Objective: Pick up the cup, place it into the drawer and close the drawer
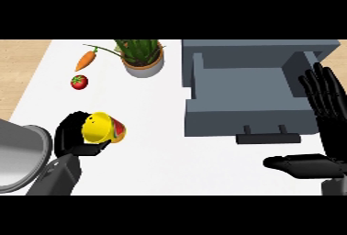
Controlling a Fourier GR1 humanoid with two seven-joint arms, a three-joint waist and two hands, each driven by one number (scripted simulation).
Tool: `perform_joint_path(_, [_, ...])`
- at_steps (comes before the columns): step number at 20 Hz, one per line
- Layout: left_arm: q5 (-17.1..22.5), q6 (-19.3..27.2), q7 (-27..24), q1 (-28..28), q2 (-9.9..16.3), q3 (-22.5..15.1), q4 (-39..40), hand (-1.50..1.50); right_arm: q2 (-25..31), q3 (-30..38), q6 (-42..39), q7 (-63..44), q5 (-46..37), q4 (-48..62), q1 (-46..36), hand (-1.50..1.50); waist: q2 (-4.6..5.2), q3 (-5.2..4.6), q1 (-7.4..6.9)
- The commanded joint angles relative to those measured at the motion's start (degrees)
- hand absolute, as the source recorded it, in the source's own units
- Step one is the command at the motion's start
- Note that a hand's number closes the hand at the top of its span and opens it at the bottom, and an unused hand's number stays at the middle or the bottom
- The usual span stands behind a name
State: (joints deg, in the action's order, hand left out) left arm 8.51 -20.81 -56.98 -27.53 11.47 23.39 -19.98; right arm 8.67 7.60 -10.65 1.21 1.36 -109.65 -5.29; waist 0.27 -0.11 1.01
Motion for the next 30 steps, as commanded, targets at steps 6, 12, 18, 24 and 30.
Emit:
perform_joint_path(6, [-0.62,-4.32,0.53,-3.03,-2.86,-5.12,-11.44,1.5,-0.22,0.35,0.49,0.48,-1.04,-0.58,2.32,-1.5,-0.56,0.15,-1.11])
perform_joint_path(12, [-0.97,4.89,9.33,-5.68,-7.9,-9.52,-26.25,1.5,1.82,2.88,-1.67,-1.59,2.7,-3.6,3.33,-1.5,-0.86,0.19,-1.56])
perform_joint_path(18, [-0.16,12.23,25.34,-8.78,-11.3,-14.57,-41.71,1.5,0.35,2.77,0.11,0.35,0.82,-0.71,2.73,-1.5,-0.84,0.18,-1.88])
perform_joint_path(24, [0.74,21.88,36.09,-18.42,-11.42,-21.91,-43.56,1.5,-0.31,0.62,-0.34,1.43,-0.9,-0.92,3.38,-1.5,-0.51,0.15,-0.68])
perform_joint_path(30, [0.67,27.9,40.14,-30.82,-11.46,-22.8,-34.36,1.5,0.46,2.94,-0.89,3.09,0.63,1.25,2.24,-1.5,-0.18,0.14,-0.03])
